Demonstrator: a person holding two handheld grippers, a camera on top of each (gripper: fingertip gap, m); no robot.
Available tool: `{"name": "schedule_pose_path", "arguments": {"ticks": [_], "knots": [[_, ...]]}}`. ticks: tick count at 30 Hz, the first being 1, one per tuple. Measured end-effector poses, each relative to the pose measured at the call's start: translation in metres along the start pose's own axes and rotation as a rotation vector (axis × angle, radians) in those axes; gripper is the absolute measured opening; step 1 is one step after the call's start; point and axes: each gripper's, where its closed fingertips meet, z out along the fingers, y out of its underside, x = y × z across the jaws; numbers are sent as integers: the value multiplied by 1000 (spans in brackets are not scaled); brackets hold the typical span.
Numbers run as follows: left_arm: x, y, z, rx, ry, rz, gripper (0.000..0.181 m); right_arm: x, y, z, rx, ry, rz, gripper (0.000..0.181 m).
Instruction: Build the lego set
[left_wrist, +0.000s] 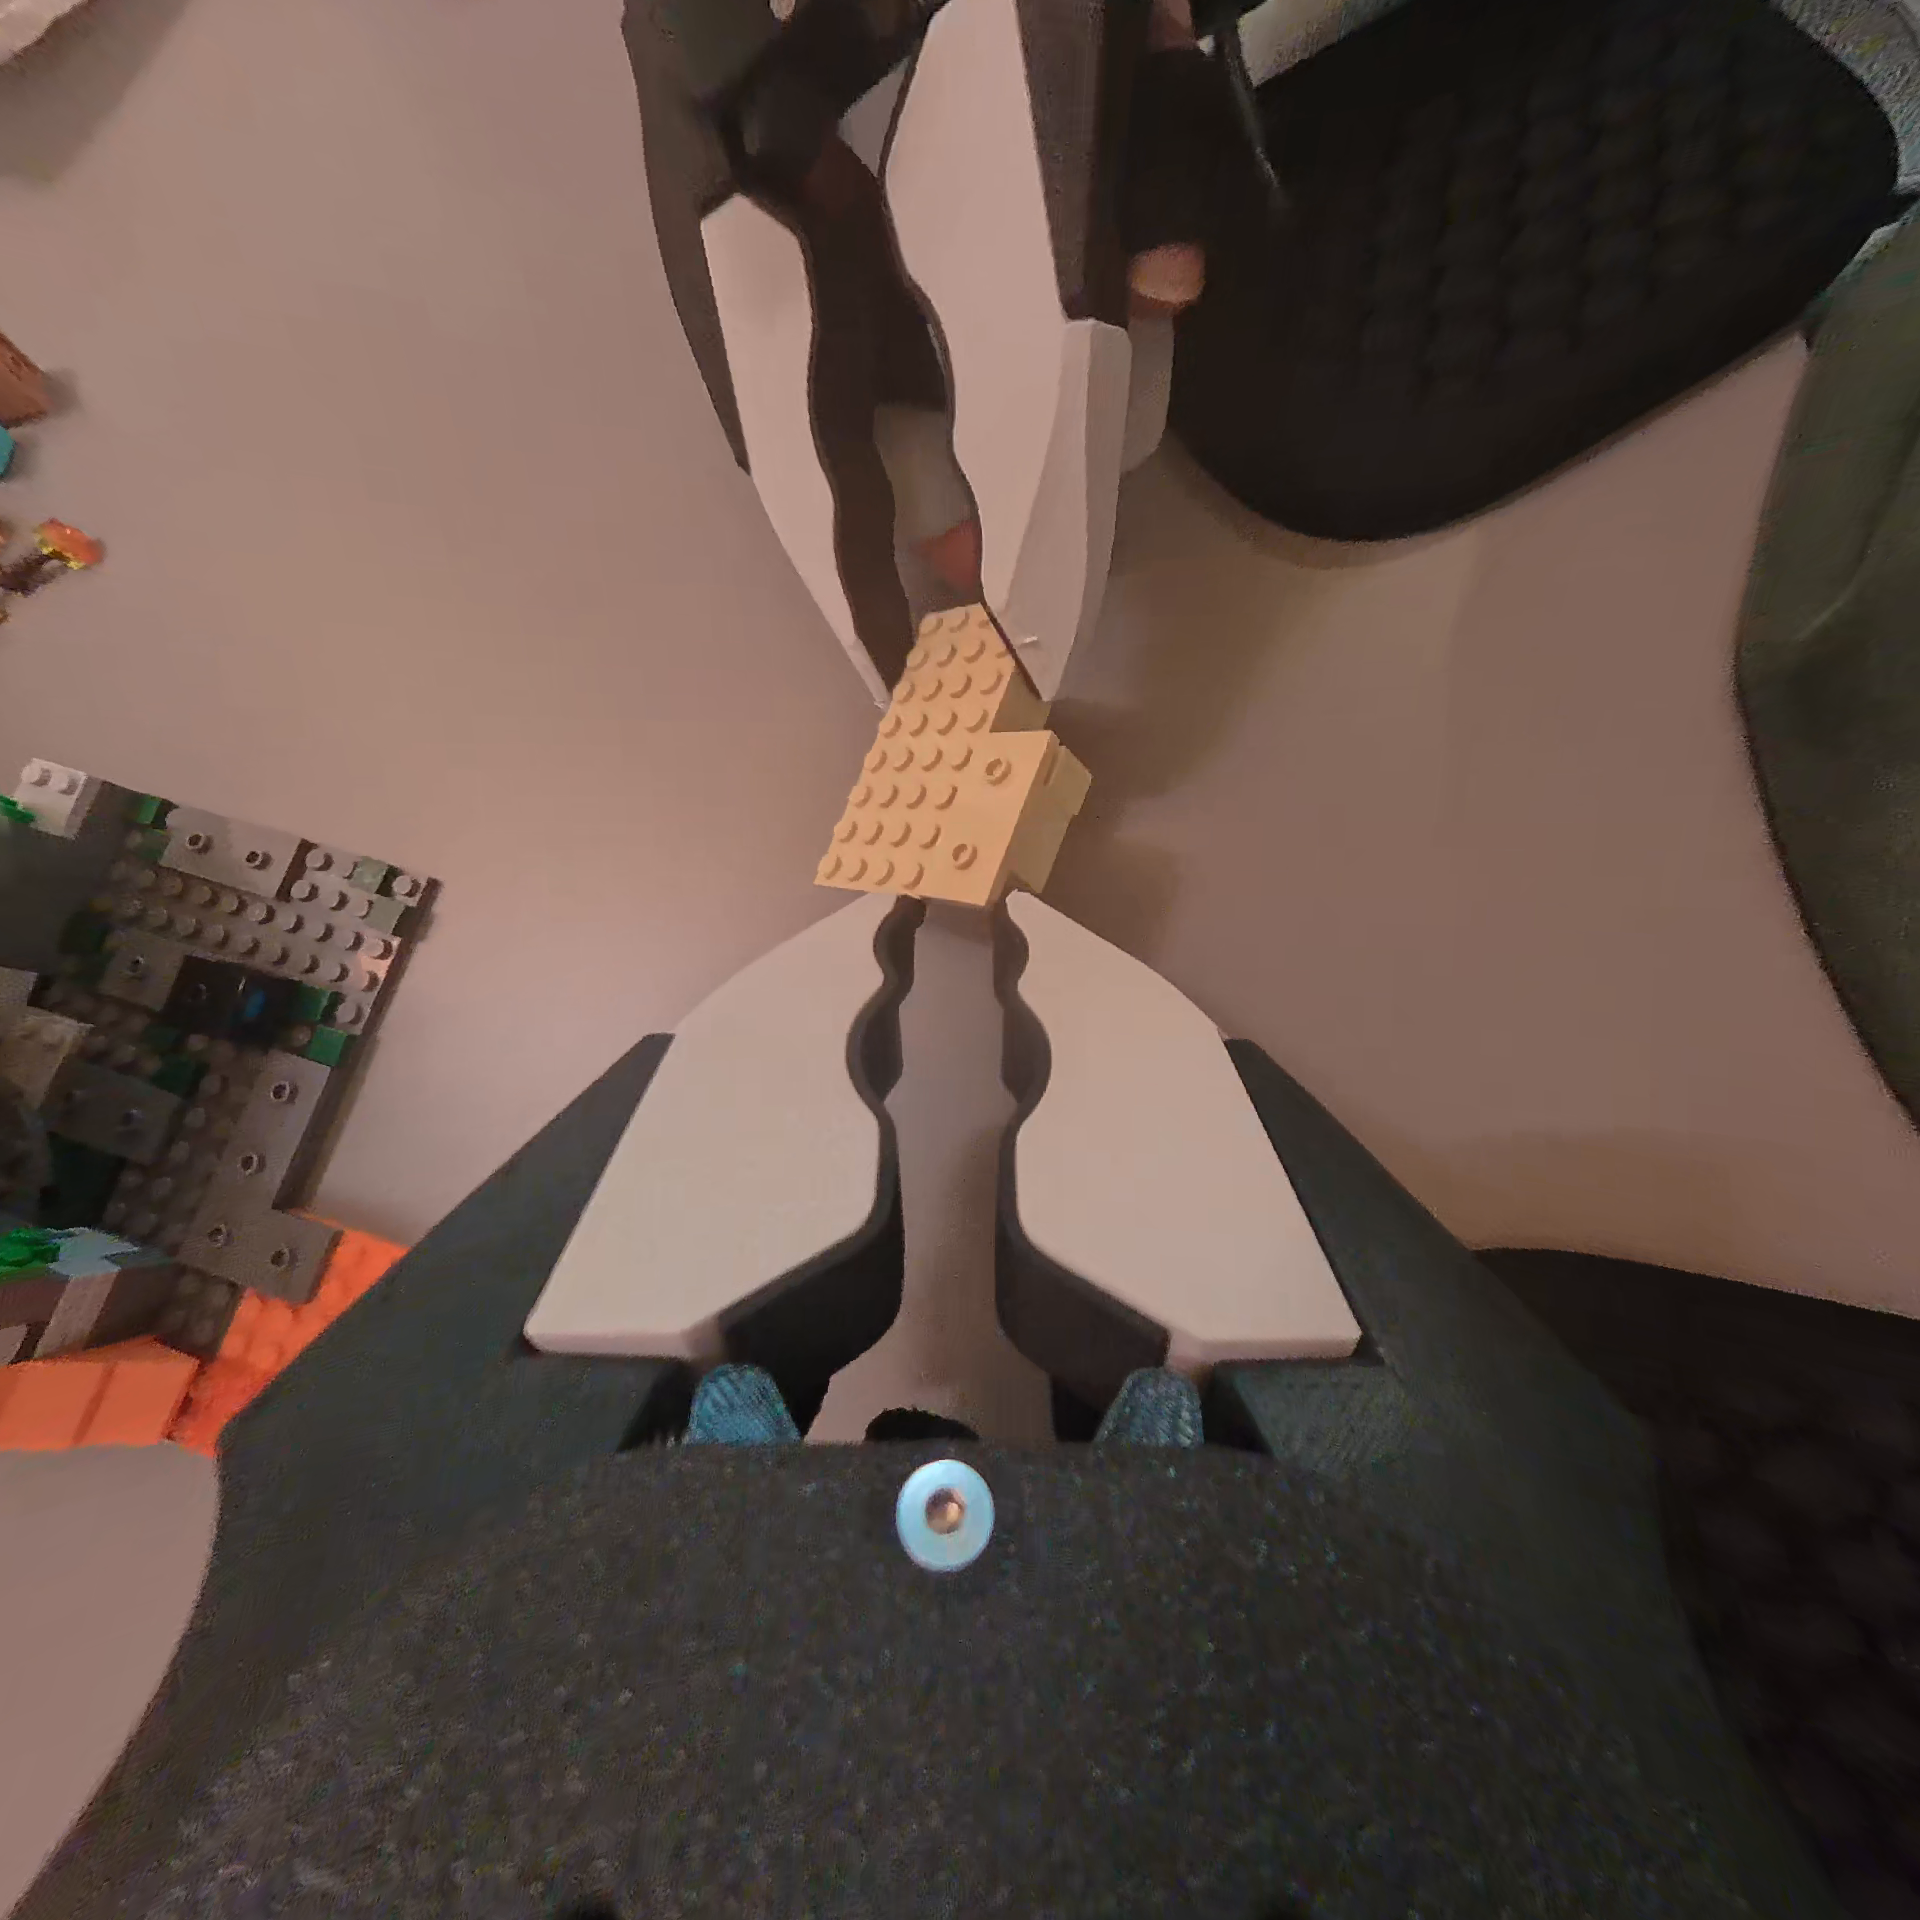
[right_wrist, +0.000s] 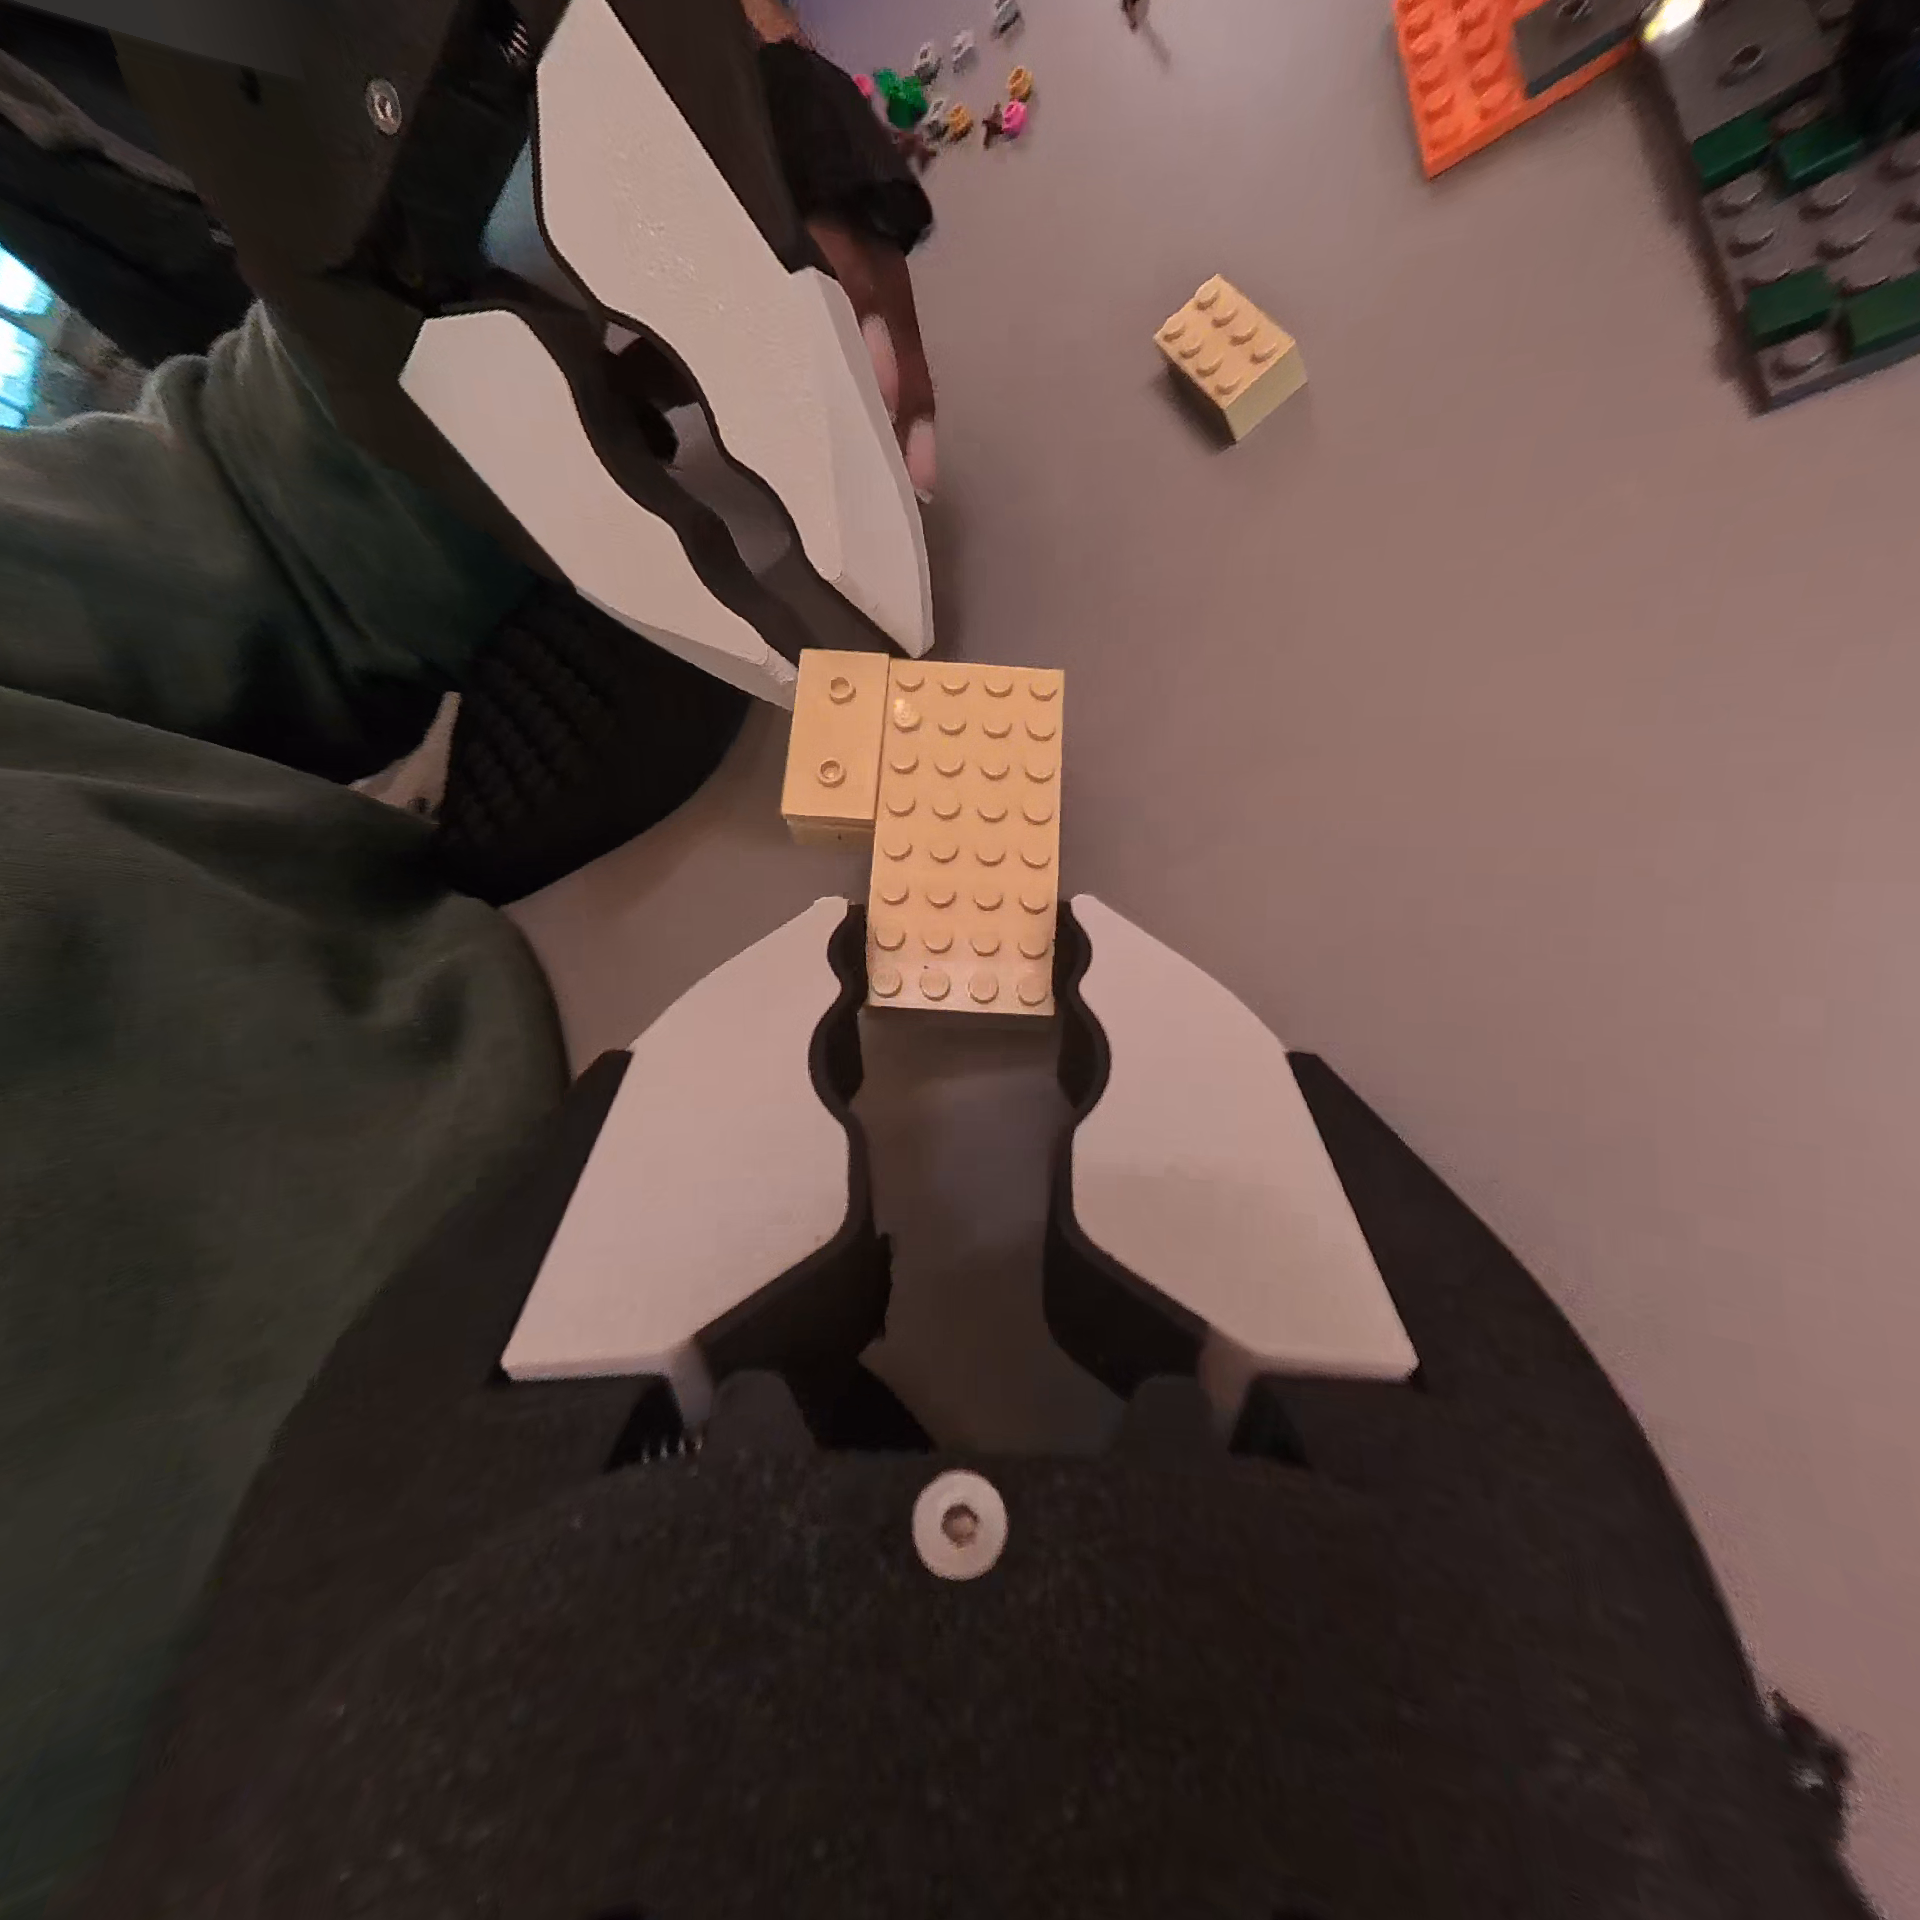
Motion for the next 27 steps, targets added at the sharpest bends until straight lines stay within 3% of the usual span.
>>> {"name": "schedule_pose_path", "arguments": {"ticks": [27], "knots": [[25,-23,-20,131,-168,265,13,-50,12,3,-119,-401,249,34]]}}
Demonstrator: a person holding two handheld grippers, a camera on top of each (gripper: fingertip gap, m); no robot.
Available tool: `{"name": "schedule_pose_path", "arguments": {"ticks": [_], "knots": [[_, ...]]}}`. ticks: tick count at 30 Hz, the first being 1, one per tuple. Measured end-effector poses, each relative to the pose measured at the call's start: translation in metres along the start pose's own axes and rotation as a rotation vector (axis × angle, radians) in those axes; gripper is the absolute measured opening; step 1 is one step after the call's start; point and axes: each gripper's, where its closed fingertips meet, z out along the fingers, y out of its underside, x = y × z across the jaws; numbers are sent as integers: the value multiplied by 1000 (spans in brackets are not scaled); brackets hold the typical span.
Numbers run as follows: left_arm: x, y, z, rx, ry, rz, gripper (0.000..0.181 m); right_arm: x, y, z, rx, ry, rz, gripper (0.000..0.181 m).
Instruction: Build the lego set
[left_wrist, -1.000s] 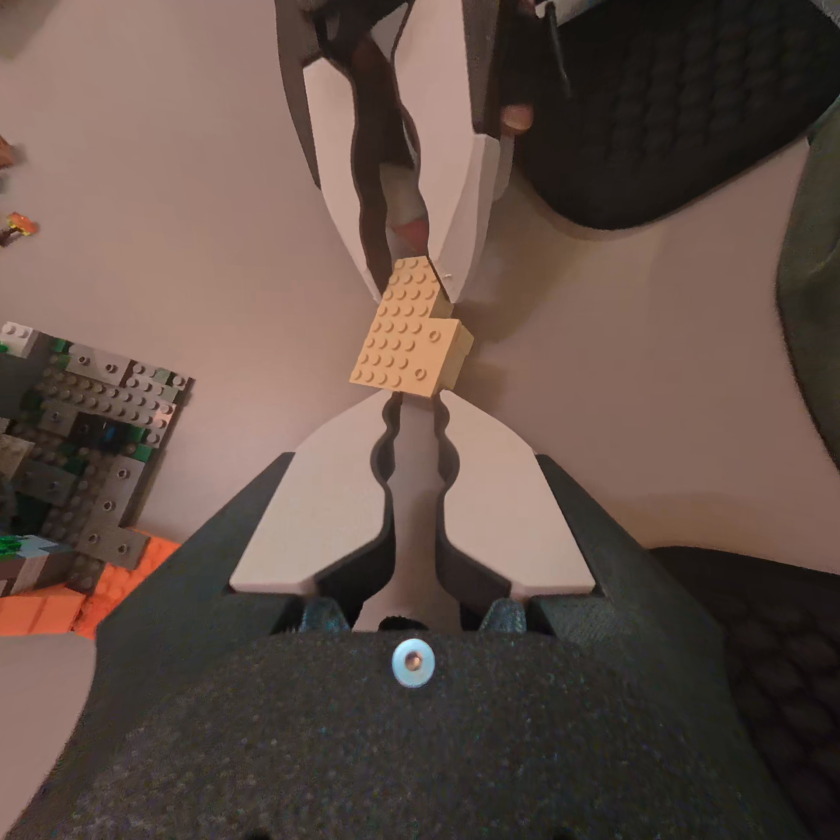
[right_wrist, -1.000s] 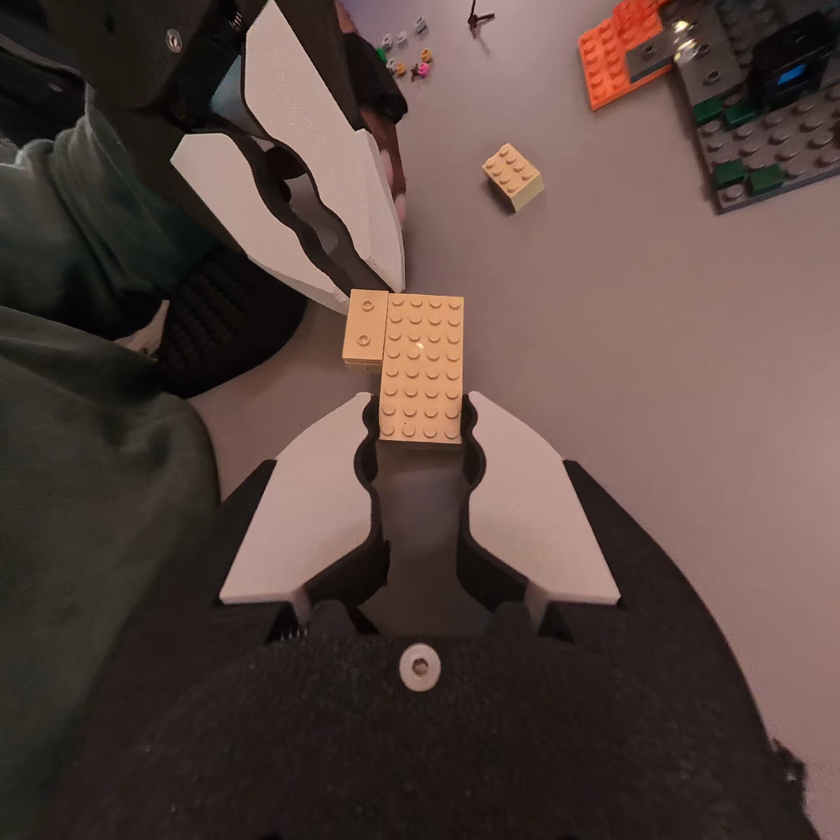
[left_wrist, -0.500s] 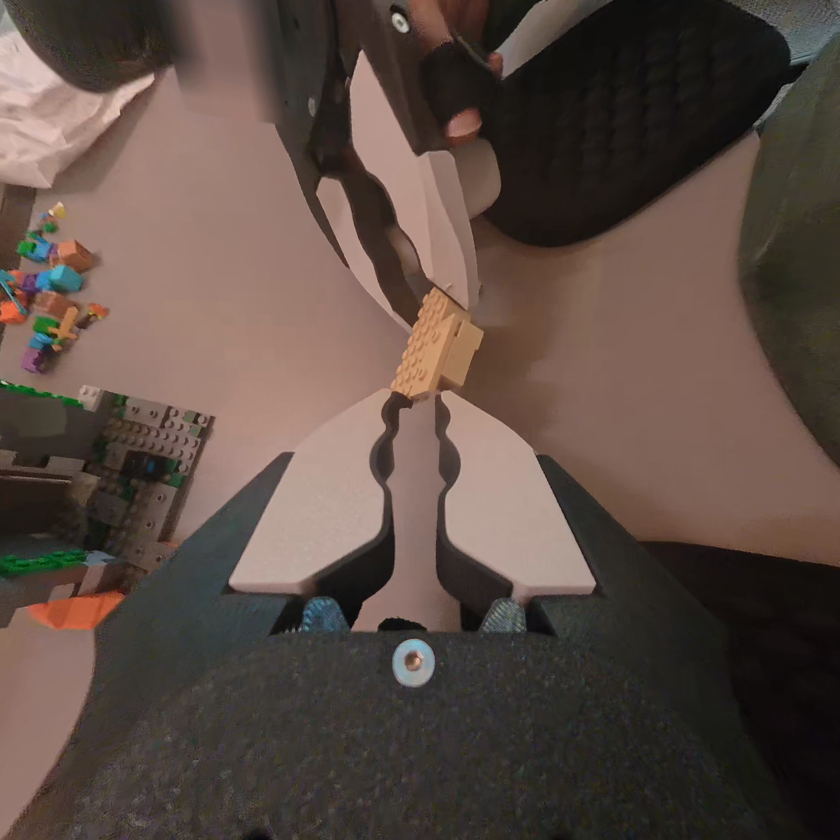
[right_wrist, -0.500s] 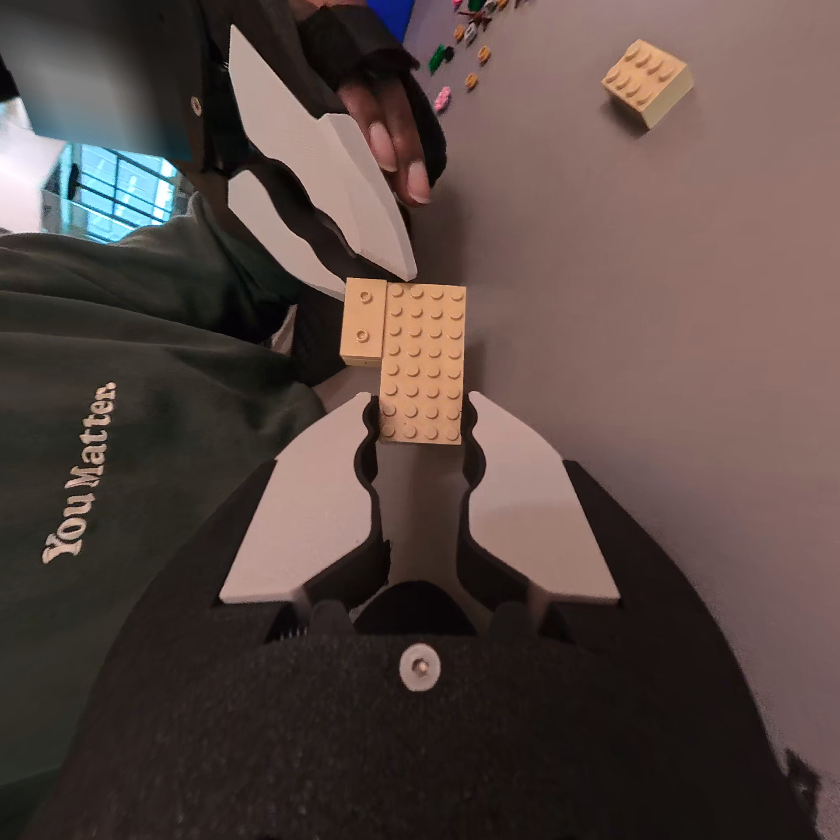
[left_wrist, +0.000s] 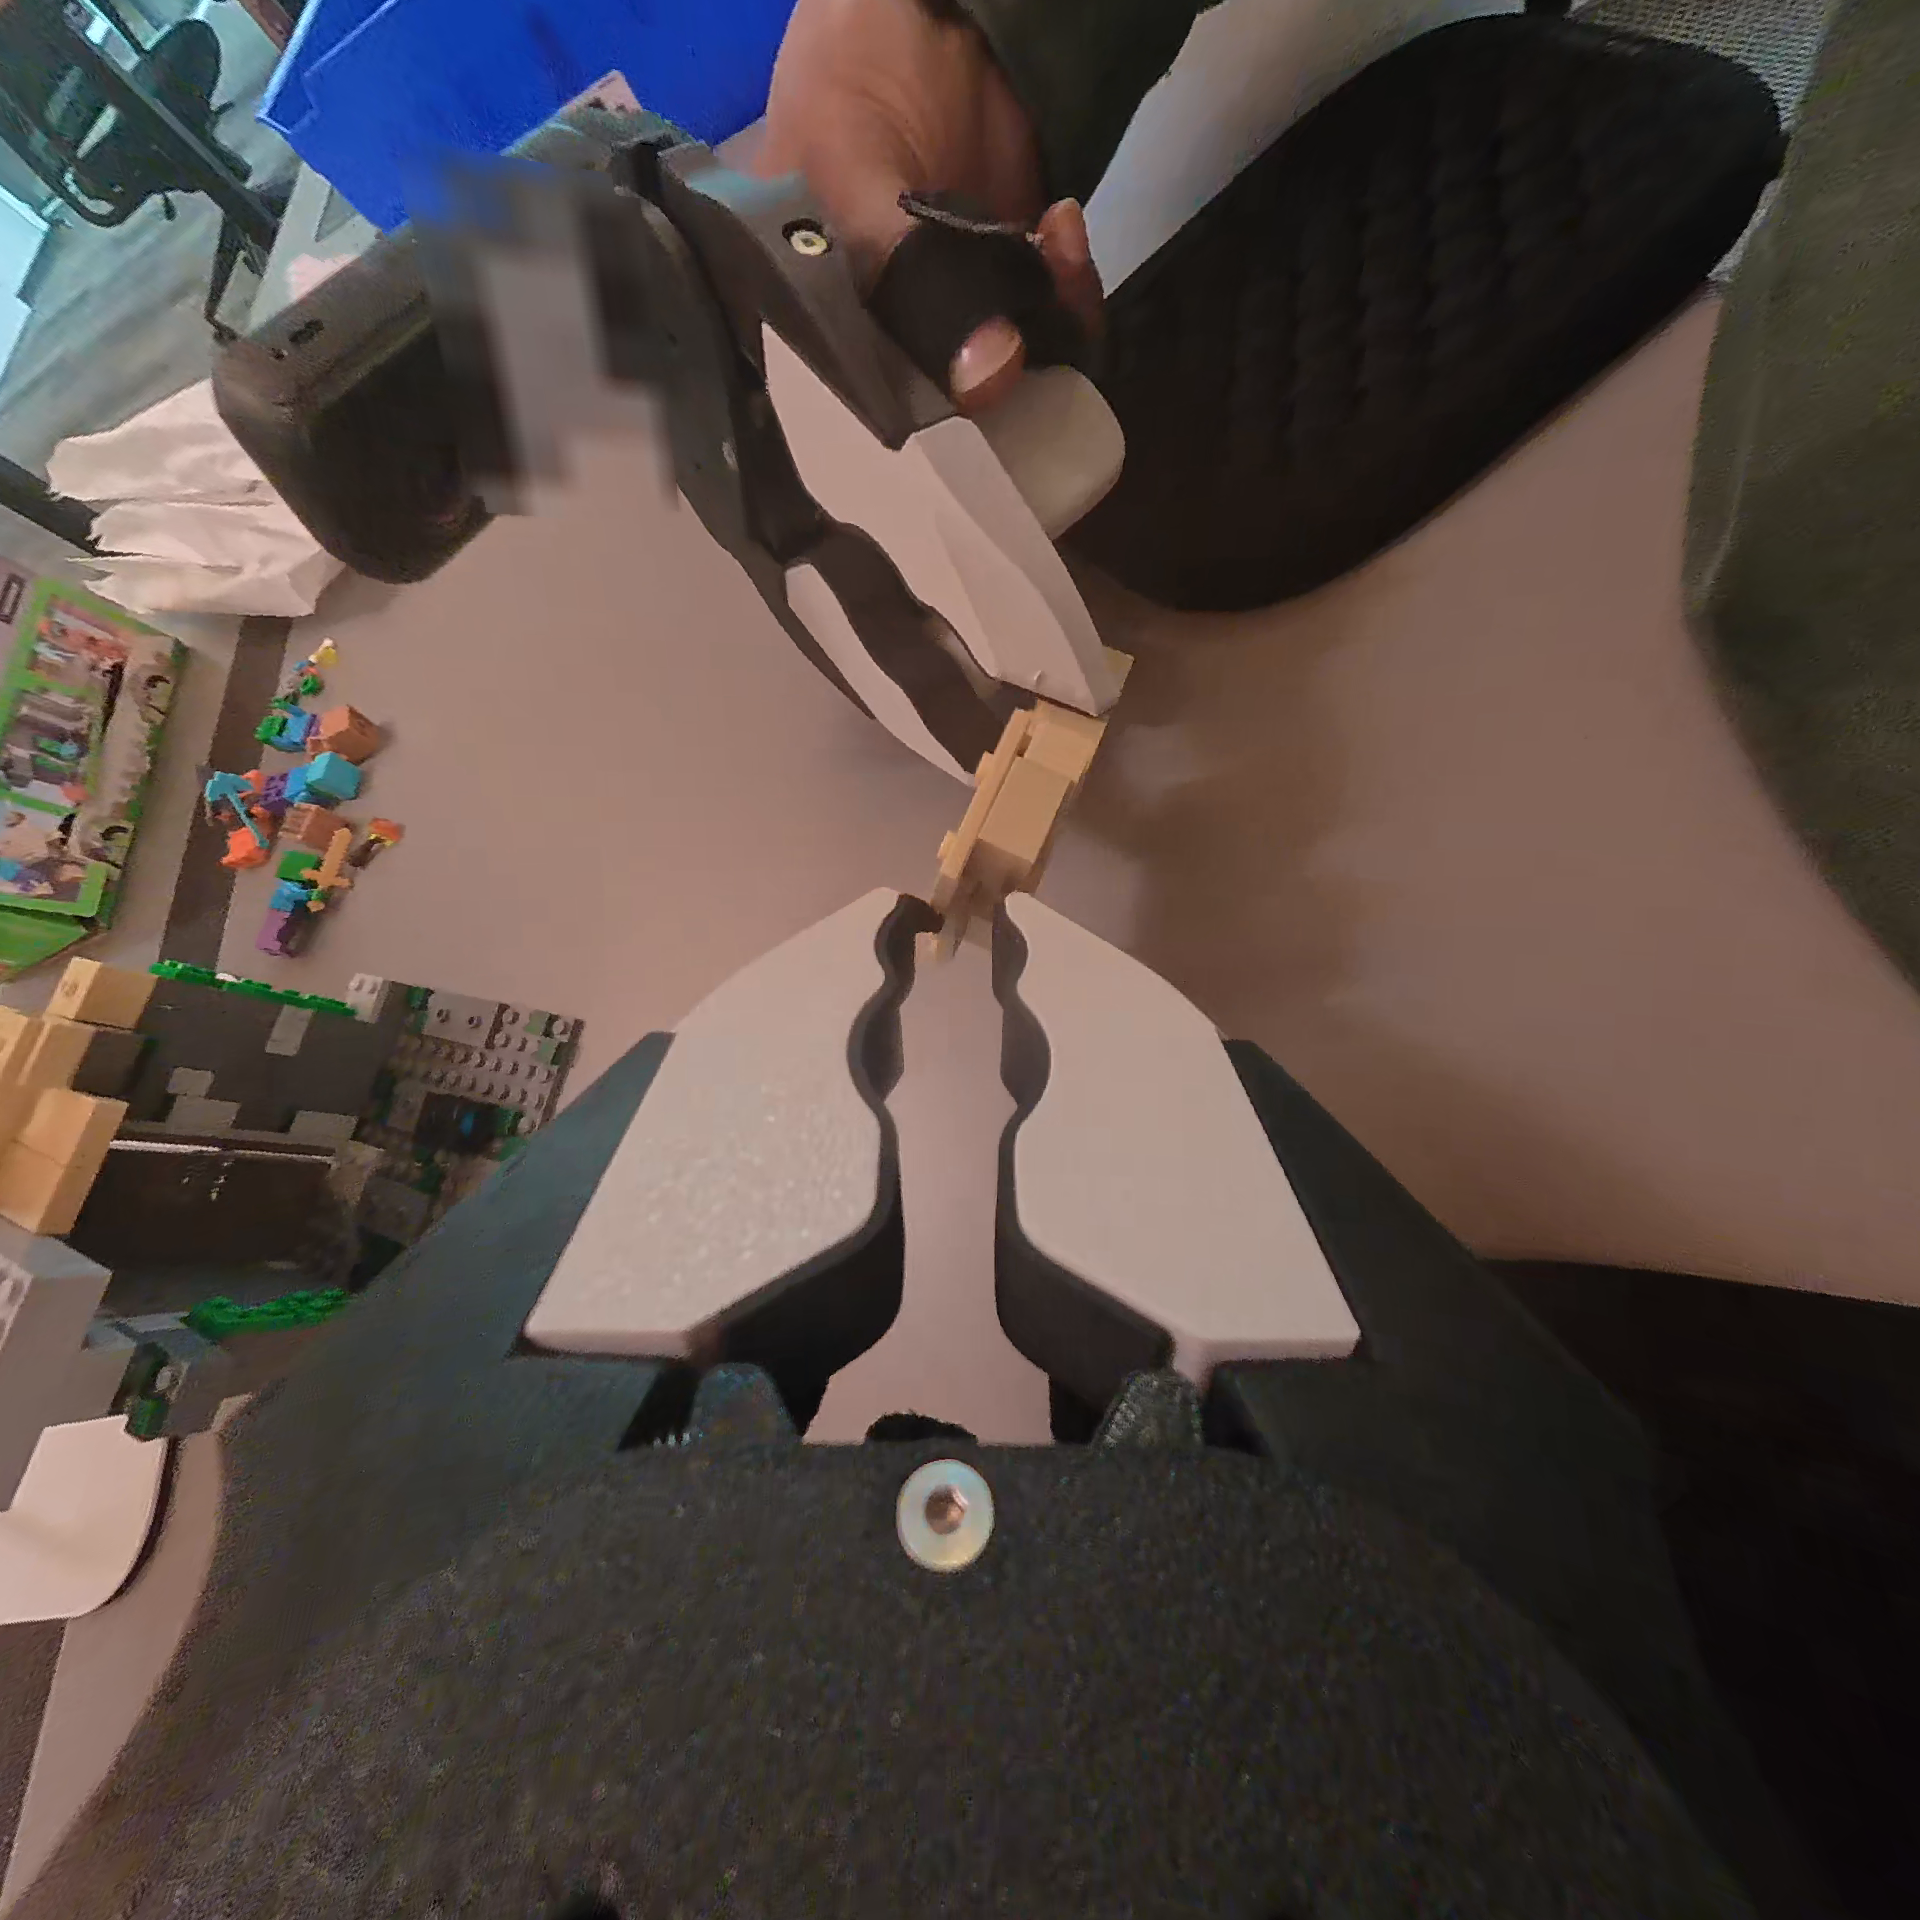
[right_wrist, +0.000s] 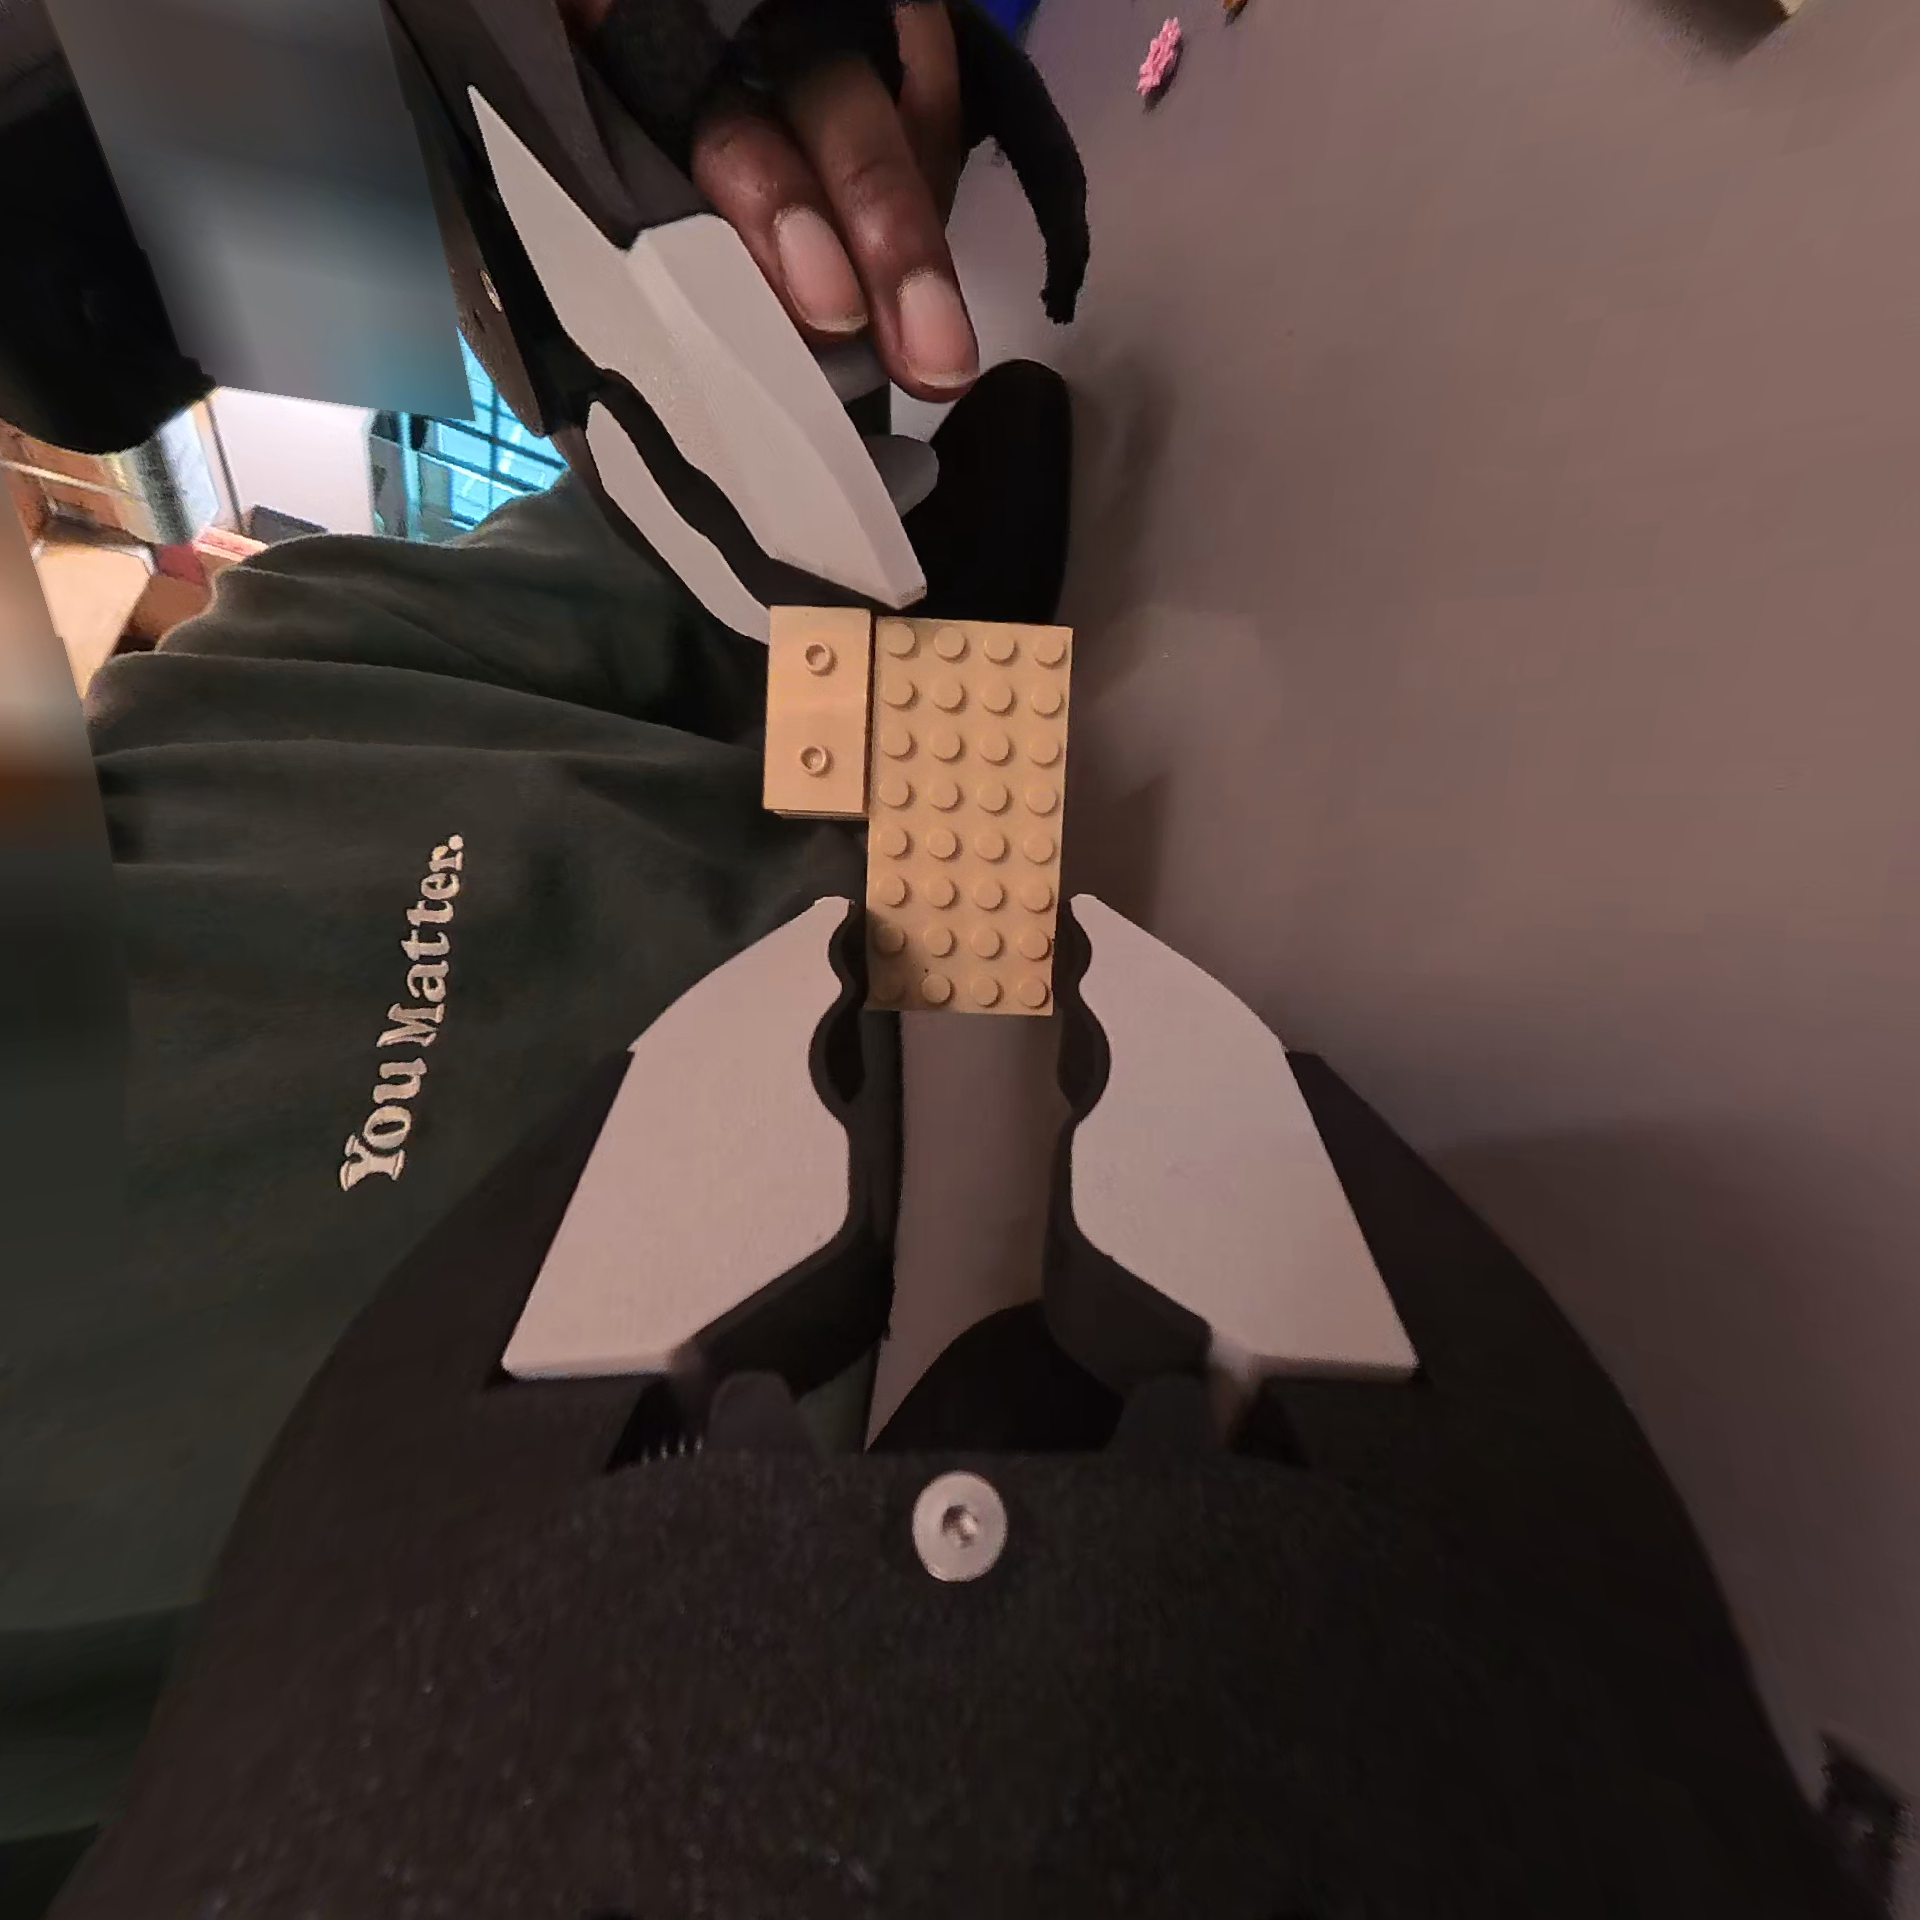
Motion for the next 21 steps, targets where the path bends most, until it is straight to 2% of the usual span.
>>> {"name": "schedule_pose_path", "arguments": {"ticks": [8,21], "knots": [[-13,-1,-2,12,-84,-52,13,-2,-9,-1,60,-32,22,34],[-15,-5,-2,36,-99,-69,17,-4,-9,-4,70,-20,-13,34]]}}
